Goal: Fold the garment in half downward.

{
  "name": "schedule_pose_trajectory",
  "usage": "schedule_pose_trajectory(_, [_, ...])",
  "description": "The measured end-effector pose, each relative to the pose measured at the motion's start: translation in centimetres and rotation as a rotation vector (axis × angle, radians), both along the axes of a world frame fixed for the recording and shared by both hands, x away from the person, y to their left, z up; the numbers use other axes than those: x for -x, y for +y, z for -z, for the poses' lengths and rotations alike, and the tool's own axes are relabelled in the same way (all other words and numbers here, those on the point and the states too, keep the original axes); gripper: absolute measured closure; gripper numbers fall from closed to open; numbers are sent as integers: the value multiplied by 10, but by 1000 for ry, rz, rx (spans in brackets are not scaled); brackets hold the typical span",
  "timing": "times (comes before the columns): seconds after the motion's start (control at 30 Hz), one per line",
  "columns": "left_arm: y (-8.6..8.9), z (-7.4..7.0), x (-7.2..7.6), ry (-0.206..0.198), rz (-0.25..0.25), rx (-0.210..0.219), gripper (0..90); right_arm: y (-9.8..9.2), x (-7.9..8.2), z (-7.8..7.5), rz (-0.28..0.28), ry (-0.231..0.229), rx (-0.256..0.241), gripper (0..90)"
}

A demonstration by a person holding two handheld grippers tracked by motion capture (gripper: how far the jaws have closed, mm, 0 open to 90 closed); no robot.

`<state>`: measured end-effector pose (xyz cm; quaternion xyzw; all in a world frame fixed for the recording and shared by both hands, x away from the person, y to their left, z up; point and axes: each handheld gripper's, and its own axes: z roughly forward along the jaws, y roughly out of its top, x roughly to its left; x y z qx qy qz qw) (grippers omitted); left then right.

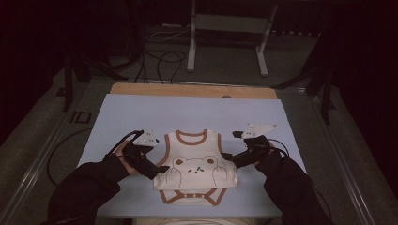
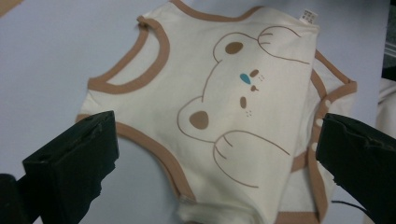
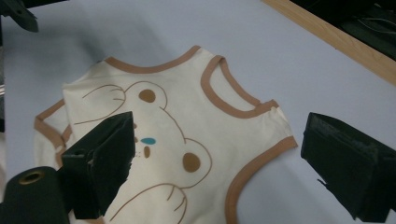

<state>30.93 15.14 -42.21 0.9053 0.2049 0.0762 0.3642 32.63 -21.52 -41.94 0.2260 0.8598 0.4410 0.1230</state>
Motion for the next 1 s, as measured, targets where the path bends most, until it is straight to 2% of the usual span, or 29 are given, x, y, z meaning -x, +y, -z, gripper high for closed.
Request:
schedule_pose_trajectory(0.2, [-1,4,-12,6,0,-12,1,6,-13,5,-8,14,26,104])
schedule_pose_trajectory(0.33, [-2,7,-19,5,1,-9,1,7,-20,10,-11,31,32,104])
schedule_pose_trajectory(0.5, [-4,11,-32,12,-2,9,1,11,-37,18,-14,65,41,104])
schedule_pose_trajectory(0.57, [-5,13,-36,12,5,2,1,13,-42,21,-11,77,47,104])
schedule_pose_trajectory(0.73, [-7,17,-45,22,5,0,1,16,-50,27,-13,86,57,104])
schedule_pose_trajectory(0.87, [-10,20,-52,28,5,15,1,18,-58,32,-2,94,55,104])
schedule_pose_trajectory(0.93, [-11,22,-55,25,13,4,1,18,-62,34,3,107,49,104])
schedule_pose_trajectory(1.0, [-13,25,-57,28,8,-9,1,18,-65,36,13,110,63,104])
